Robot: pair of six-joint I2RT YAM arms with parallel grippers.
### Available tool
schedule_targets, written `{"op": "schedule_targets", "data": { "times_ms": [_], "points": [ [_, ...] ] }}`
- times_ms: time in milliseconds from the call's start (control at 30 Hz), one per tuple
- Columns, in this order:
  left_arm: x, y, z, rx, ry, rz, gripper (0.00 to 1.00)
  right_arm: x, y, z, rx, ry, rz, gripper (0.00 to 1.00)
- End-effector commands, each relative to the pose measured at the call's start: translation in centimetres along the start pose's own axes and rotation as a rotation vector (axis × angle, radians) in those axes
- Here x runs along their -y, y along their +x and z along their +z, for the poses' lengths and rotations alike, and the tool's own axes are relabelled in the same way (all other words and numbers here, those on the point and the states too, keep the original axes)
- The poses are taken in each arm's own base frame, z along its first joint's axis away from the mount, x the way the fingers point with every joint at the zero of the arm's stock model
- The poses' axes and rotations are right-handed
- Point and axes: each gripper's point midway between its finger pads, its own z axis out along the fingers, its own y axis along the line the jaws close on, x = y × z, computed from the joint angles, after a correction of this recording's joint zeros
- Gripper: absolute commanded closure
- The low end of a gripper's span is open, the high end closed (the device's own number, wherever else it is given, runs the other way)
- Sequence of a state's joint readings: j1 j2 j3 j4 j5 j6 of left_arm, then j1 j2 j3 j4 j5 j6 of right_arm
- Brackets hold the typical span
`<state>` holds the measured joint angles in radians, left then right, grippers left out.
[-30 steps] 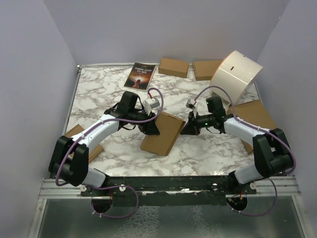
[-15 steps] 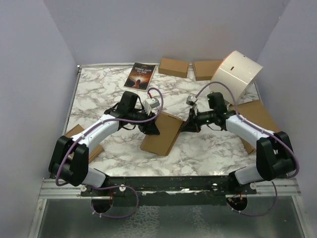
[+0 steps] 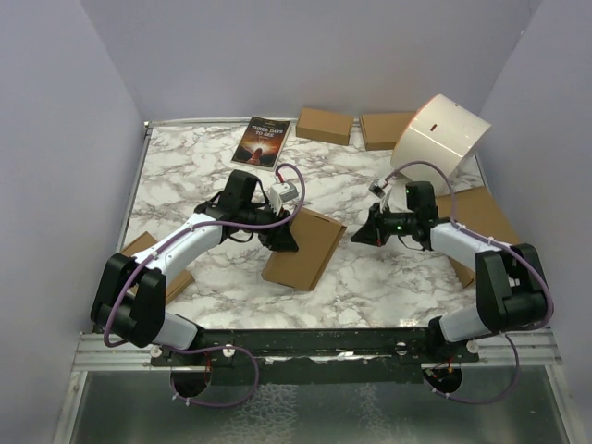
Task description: Fold the paper box
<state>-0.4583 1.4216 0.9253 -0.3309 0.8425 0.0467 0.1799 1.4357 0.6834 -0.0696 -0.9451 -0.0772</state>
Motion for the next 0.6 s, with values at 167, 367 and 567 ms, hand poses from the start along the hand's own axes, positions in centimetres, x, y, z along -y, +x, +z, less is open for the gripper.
{"op": "schedule_targets", "data": {
  "times_ms": [167,367,567],
  "points": [
    [-1.3,0.0,0.1,0.002,-0.054,0.033,1.00,-2.8,-2.1,4.8,0.020,-0.116,0.020,0.99],
    [-1.4,0.2,0.3,-0.001,-0.048,0.024,1.00,-5.3,-4.9,3.6,0.117,-0.155,-0.093,0.99],
    [-1.3,0.0,0.4,0.002,-0.041,0.022,1.00,-4.4,-4.2,4.0,0.088,-0.119,-0.085,0.99]
  ]
}}
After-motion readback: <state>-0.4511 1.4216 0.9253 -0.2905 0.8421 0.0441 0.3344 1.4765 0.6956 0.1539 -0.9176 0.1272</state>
